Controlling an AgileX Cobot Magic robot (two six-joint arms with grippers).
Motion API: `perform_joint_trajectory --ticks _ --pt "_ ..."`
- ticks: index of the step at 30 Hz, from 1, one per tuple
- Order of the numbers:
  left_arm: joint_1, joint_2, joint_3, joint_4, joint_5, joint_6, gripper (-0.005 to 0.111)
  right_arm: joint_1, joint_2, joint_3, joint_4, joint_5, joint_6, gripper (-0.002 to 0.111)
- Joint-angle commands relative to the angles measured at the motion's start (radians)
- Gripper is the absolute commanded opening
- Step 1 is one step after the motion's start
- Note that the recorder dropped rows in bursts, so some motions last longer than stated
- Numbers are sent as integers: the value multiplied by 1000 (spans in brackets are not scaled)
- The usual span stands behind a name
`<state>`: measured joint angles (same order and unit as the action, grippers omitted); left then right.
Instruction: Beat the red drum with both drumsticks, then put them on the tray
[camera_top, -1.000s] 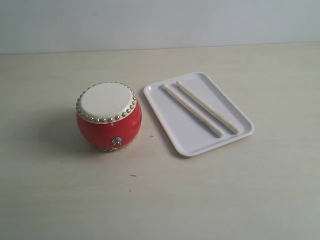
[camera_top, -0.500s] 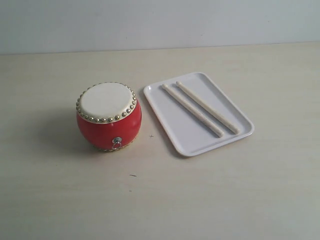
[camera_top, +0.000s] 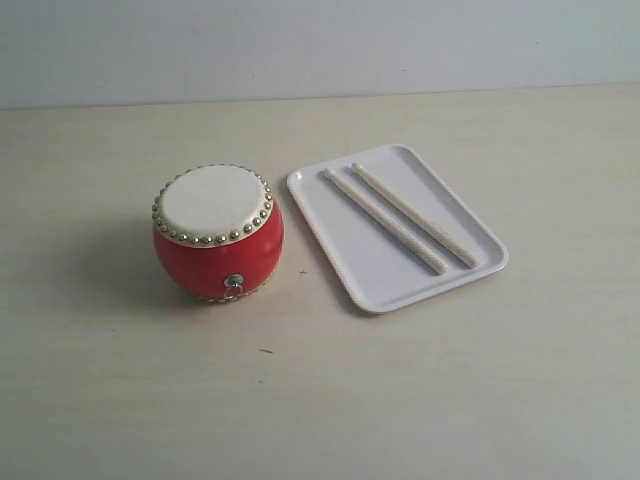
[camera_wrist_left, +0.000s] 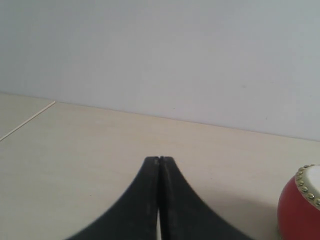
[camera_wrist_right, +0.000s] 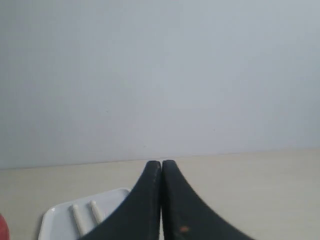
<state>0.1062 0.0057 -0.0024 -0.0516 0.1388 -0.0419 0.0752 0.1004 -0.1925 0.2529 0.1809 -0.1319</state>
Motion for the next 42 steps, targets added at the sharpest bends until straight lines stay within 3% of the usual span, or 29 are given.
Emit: perform_joint_trajectory --ticks 1,4,42 --pt "2 -6 2 -8 -11 -5 0 -11 -52 119 10 -101 3 0" --pt "2 -6 2 -8 -11 -5 0 -11 -100 193 10 -152 29 0" --pt "2 -6 2 -8 -11 5 0 -13 -100 193 5 -122 31 0"
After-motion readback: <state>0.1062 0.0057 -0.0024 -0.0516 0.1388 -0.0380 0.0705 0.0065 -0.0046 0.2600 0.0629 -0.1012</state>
